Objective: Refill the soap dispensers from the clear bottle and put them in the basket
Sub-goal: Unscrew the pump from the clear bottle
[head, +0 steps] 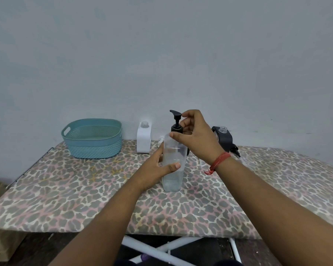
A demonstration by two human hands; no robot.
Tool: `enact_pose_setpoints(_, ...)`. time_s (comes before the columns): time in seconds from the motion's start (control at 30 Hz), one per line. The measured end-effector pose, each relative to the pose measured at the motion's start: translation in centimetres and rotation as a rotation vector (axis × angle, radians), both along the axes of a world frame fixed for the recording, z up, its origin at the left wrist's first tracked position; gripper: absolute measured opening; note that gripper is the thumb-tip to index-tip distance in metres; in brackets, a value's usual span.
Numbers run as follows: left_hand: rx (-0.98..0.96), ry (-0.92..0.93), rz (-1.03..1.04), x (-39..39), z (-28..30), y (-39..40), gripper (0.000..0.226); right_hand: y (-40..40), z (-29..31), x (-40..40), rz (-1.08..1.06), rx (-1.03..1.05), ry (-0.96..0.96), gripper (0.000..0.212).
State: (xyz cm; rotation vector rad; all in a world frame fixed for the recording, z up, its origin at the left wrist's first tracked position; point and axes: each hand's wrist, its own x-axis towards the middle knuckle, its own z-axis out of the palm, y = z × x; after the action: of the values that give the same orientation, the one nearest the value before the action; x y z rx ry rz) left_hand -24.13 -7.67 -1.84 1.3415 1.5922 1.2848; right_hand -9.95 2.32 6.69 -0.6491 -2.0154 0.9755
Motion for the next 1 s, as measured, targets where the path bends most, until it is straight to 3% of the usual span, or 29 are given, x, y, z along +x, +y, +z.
enact_pose_setpoints(0.1,-0.007,-0.008,0.002,-0.01,0.15,-0.08,0.063,0.09,-0.05,0.01,0.023,-0.023,0.008,0.052)
enact_pose_setpoints(0.2,0.011,-0.025,-0.006,0.01,0.01,0.02,0.074,0.42,-0.17,0.4,0.135,-0.128,0.041,0.045)
enact_pose_setpoints(0.3,0.018,-0.029,-0.012,0.03,-0.1,0.16,0.082,0.53,-0.25,0.68,0.2,-0.213,0.085,0.053)
enact_pose_setpoints(0.4,0.015,-0.013,-0.021,0.01,-0.09,0.23,0.081,0.39,-0.47,0.24,0.086,-0.118,0.077,0.061)
enact_pose_setpoints(0.53,0.018,-0.026,-0.021,-0.15,-0.37,0.35,0.081,0.08,-0.7,-0.18,-0.027,-0.047,0.075,0.054)
enact_pose_setpoints(0.67,0.003,-0.025,-0.019,-0.14,-0.2,0.21,0.07,0.24,-0.59,0.08,0.033,-0.054,0.053,0.045)
enact_pose_setpoints(0.77,-0.002,-0.026,-0.015,-0.1,-0.12,0.19,0.068,0.68,-0.53,0.63,0.148,-0.155,0.061,0.057)
enact_pose_setpoints(0.87,0.003,-0.029,-0.02,-0.02,-0.08,0.18,0.069,0.84,-0.59,0.71,0.094,-0.11,0.015,0.07)
enact_pose_setpoints(1.0,-0.008,-0.034,-0.02,0.03,0.02,0.16,0.067,0.68,-0.91,0.33,-0.003,-0.062,0.061,0.062)
